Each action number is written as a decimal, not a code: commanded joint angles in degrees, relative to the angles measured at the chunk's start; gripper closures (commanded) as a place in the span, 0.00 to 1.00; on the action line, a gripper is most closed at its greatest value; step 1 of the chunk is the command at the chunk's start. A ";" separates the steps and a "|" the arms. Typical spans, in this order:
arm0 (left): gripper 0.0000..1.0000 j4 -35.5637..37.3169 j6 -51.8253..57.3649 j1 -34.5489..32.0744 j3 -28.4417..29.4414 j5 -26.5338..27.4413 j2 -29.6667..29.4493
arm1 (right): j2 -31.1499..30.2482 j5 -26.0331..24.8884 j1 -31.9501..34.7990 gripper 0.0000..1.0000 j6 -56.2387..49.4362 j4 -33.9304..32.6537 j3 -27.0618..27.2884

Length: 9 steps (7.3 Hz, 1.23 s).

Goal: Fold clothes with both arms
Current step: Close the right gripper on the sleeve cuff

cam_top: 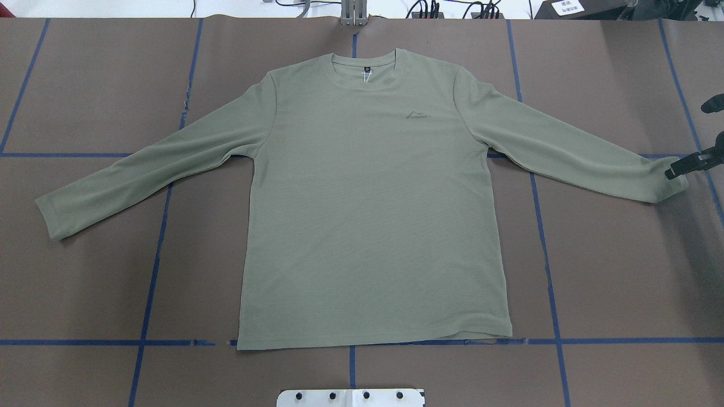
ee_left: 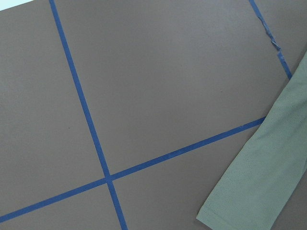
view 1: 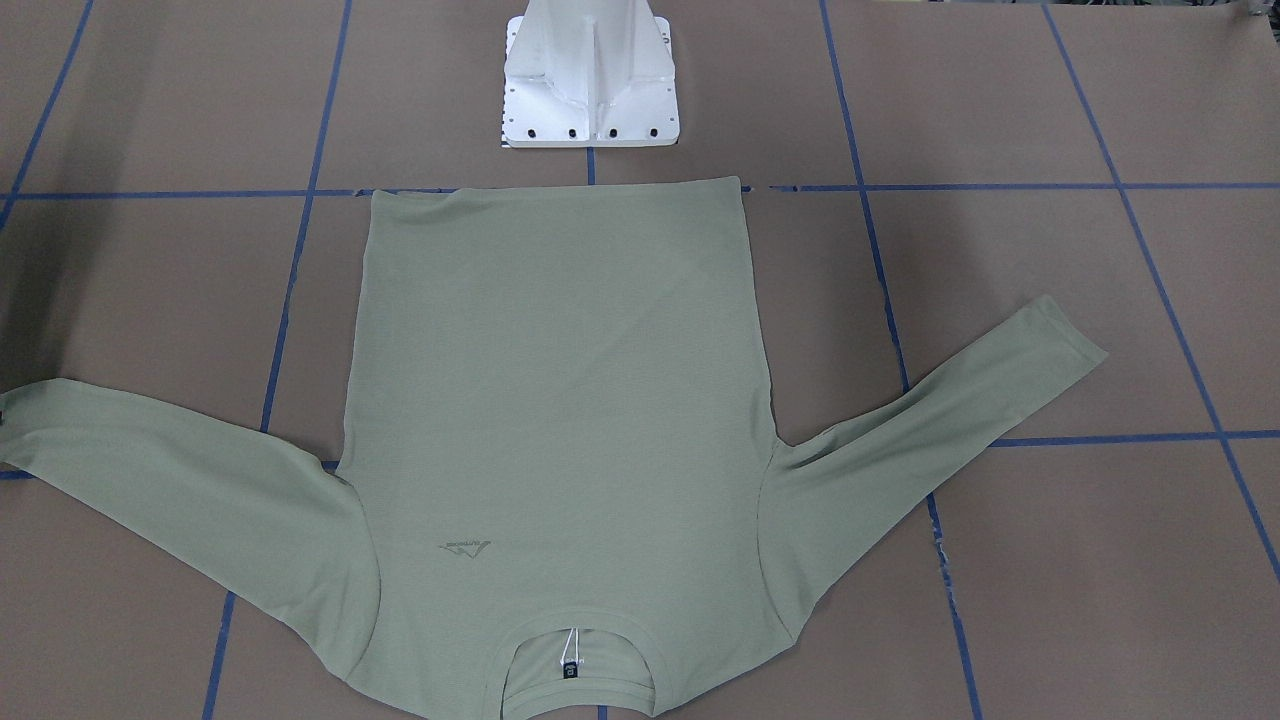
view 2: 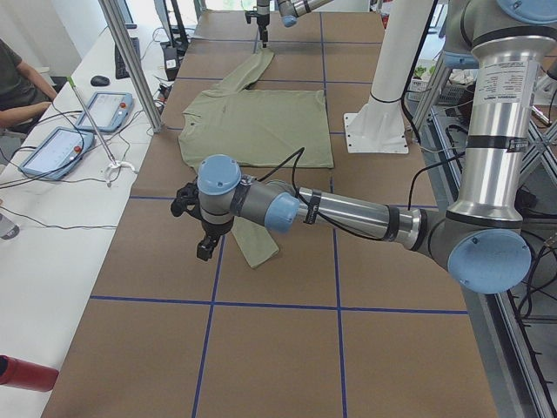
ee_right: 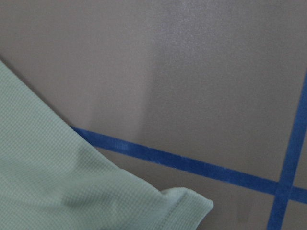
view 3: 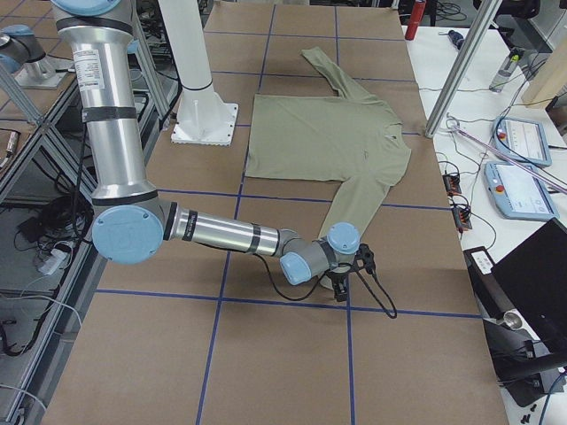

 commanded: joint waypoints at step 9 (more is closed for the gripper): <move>0.00 0.00 -0.19 0.00 -0.53 0.02 -0.22 | -0.43 0.19 -0.99 0.10 -0.05 -0.26 -0.12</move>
